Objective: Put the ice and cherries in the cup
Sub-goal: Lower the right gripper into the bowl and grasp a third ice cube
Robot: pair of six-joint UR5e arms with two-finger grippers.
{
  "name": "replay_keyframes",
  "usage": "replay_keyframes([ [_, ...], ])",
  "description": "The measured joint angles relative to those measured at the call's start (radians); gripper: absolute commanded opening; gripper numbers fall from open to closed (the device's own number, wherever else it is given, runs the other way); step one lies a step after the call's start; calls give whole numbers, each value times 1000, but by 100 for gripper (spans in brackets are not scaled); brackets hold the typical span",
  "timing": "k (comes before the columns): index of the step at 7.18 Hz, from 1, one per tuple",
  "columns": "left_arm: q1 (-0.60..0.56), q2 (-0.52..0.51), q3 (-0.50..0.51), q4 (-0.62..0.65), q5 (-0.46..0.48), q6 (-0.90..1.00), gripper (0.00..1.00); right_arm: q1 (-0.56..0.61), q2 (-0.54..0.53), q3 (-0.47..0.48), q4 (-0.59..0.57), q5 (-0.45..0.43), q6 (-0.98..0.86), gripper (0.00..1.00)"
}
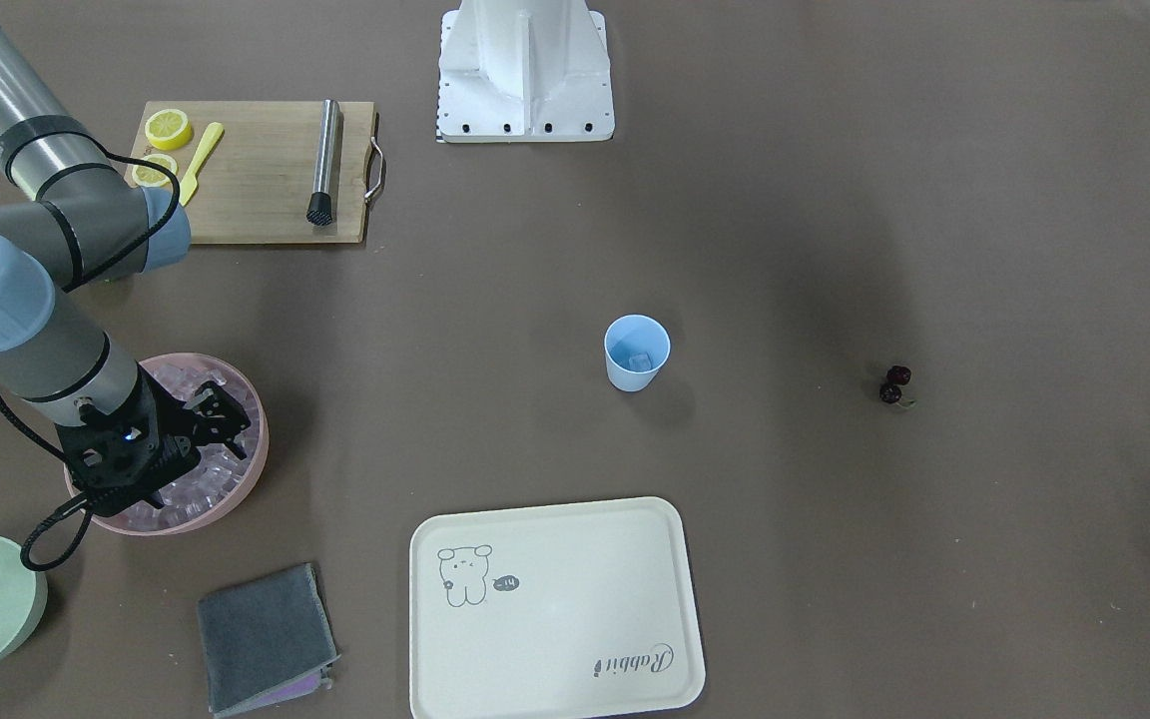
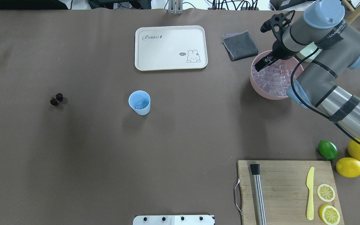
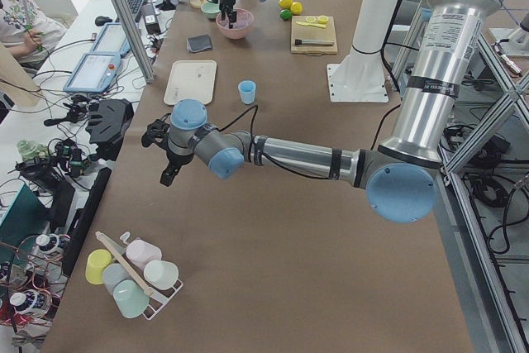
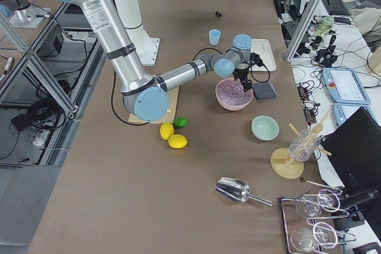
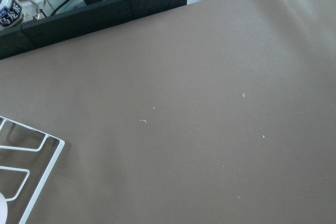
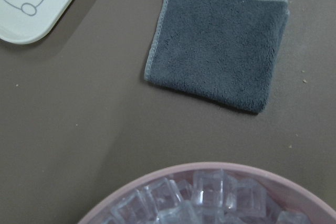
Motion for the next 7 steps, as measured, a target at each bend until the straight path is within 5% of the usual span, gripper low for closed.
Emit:
replay_keyframes([
  [4,0,-10,26,-18,1,-2,98,2,-1,-16,4,7,-43,66],
  [7,0,0,33,-43,1,-5,98,6,-1,-16,6,9,-45,20],
])
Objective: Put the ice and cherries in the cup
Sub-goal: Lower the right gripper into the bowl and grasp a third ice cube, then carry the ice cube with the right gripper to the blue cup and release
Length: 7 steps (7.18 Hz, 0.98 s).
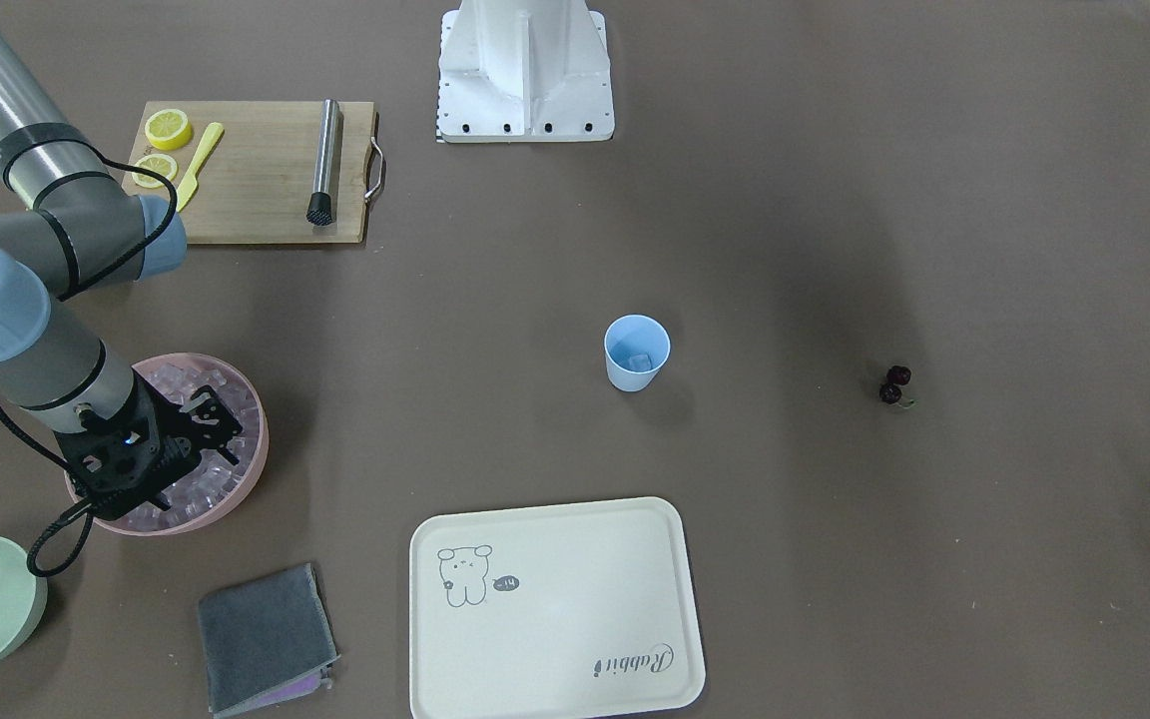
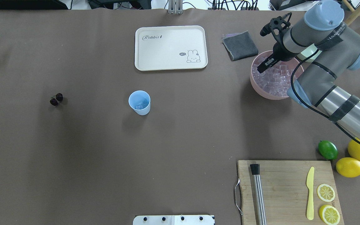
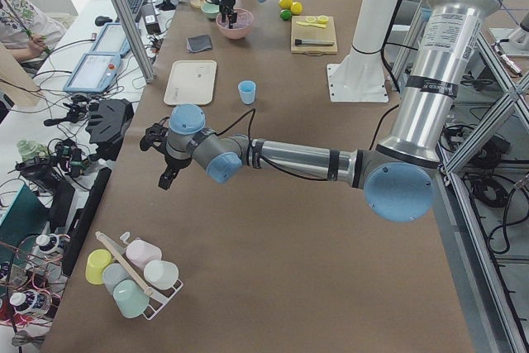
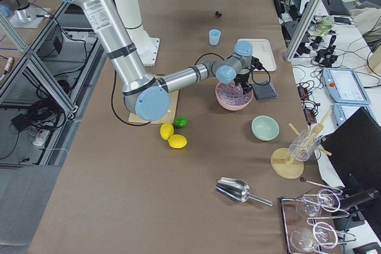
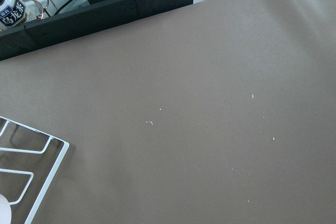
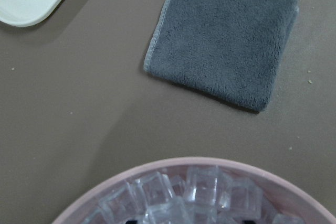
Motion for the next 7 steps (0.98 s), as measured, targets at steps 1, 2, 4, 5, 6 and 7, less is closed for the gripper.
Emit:
replay_keyframes([
  [1,0,0,1,-1,0,-1,98,1,0,3,1,0,3,16],
  [2,0,2,-2,-2,0,-3,98,3,0,2,0,0,5,6],
  [4,0,5,-6,-2,0,-6,98,15,4,1,-4,6,5,0],
  [5,1,4,-4,-2,0,-6,98,30,6,3,-6,27,6,0],
  [6,2,0,-2,-2,0,-6,98,58,6,12,-9,72,5,0],
  [7,5,-3,-1,-2,0,-6,98,86,7,25,-12,119,5,0],
])
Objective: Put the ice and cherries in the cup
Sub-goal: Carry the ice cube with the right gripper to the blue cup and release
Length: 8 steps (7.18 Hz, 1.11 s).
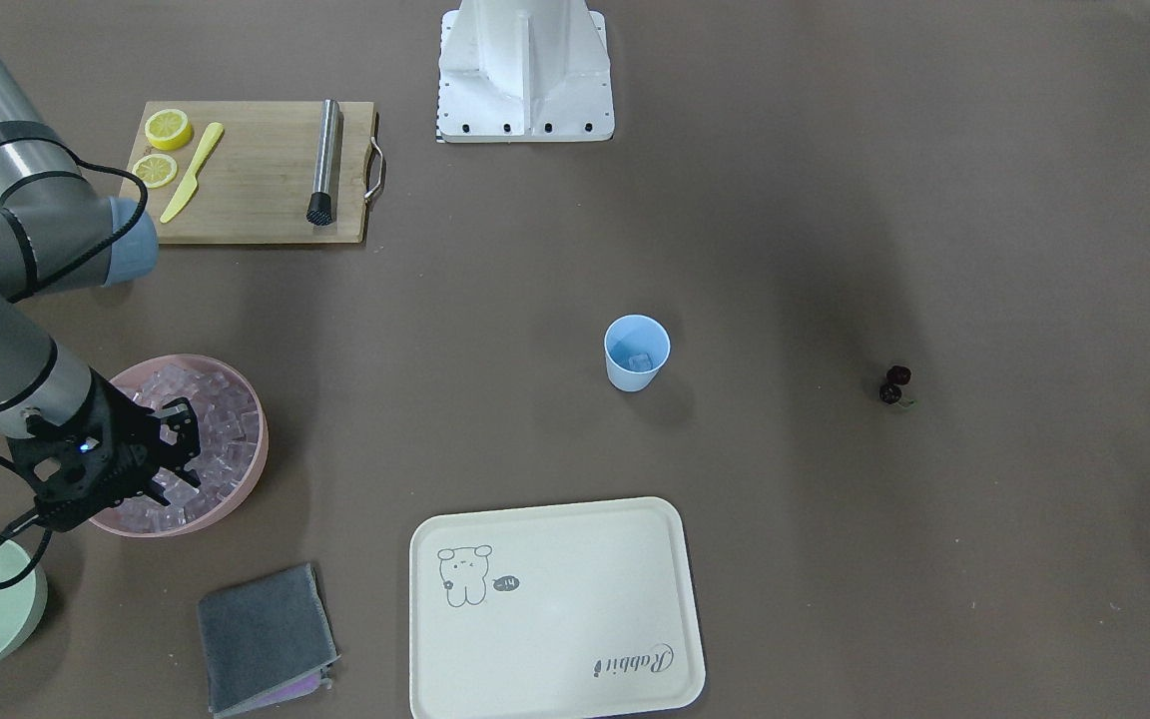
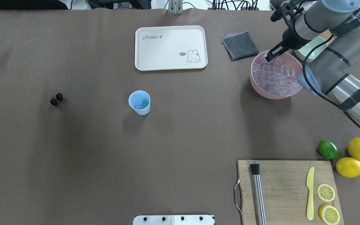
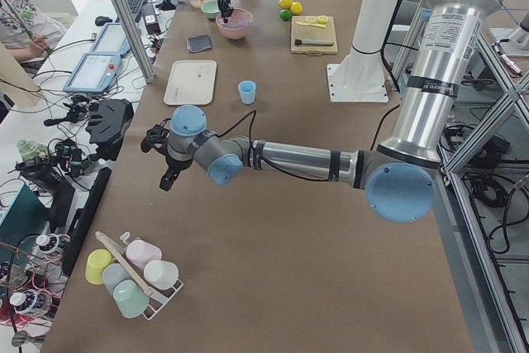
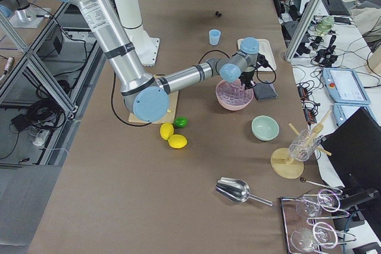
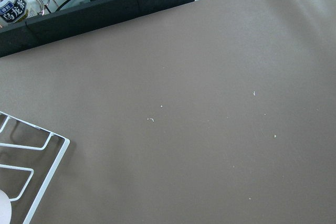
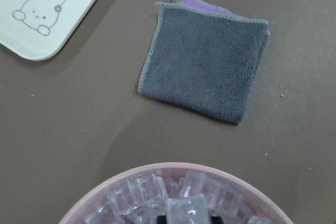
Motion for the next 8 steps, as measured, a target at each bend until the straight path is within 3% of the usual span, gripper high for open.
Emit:
replay_keyframes([
  [2,15,-6,-1,0,0,0,98,23,5,73,-73,47,9,0],
  [4,43,-18,-5,0,0,0,98,-12,60,195,-230,40,102,0],
  [6,65,-28,-10,0,0,0,98,-149,189,208,-296,-78,292,0],
  [8,85,-36,-11,0,0,0,98,-298,345,120,-301,-242,470,0],
])
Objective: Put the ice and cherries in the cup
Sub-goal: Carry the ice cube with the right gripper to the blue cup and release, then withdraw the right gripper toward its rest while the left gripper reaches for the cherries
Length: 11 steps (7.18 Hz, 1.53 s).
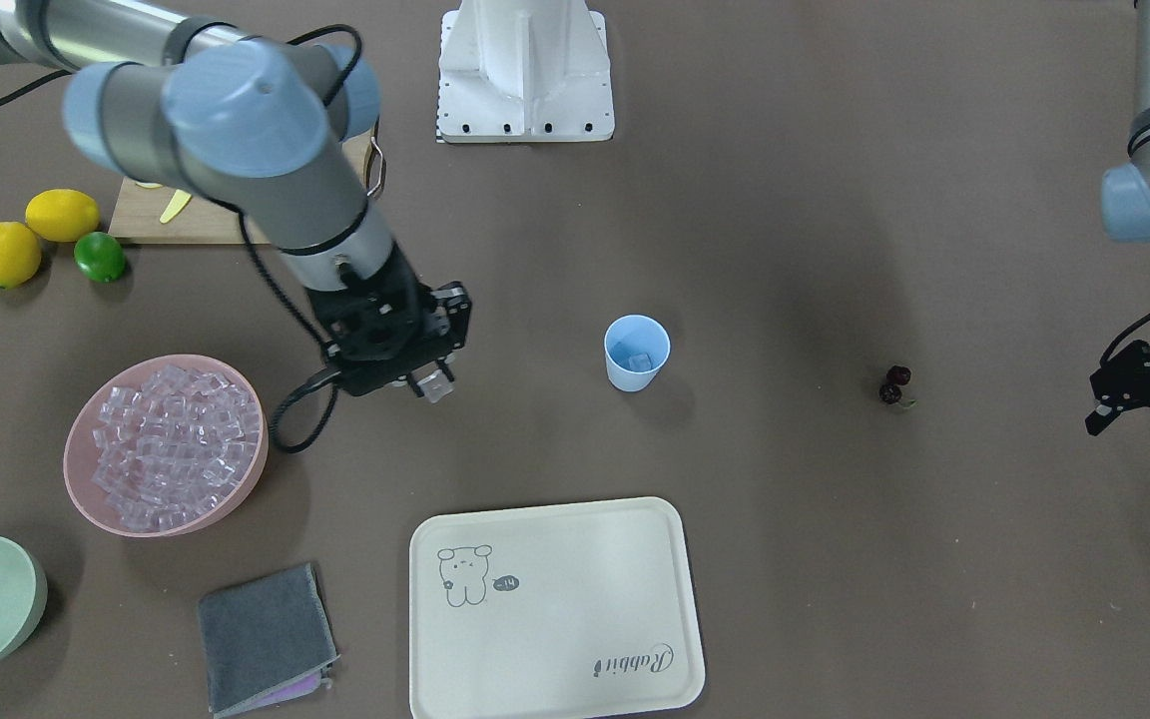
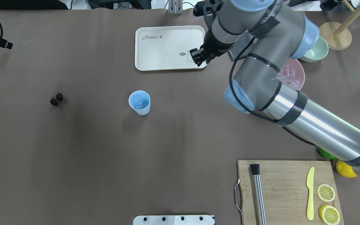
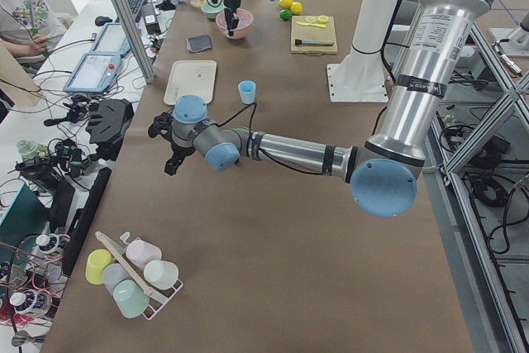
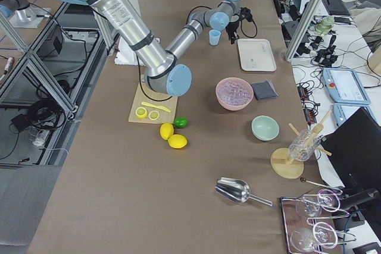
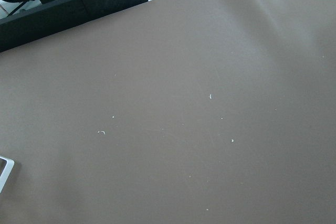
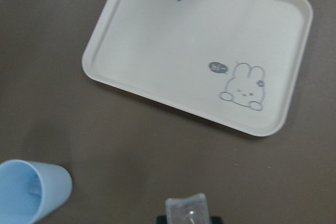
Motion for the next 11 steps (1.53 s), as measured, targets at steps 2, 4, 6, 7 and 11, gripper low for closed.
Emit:
replay_keyframes([
  [2,11,-1,-9,-1,-1,0,98,-126,135,-100,3,-142,129,0],
  [4,25,1,-13,0,-2,-1,98,-224,189,-153,7,-257,193,0],
  [6,39,12,-19,-8,-6,-1,98,-276,200,-192,27,-338,203,0],
  [7,40,22,-20,-30,-9,-17,98,-285,200,-206,40,-350,204,5],
  [11,57,48,-19,-143,-9,-129,98,-304,199,-237,79,-367,197,74],
])
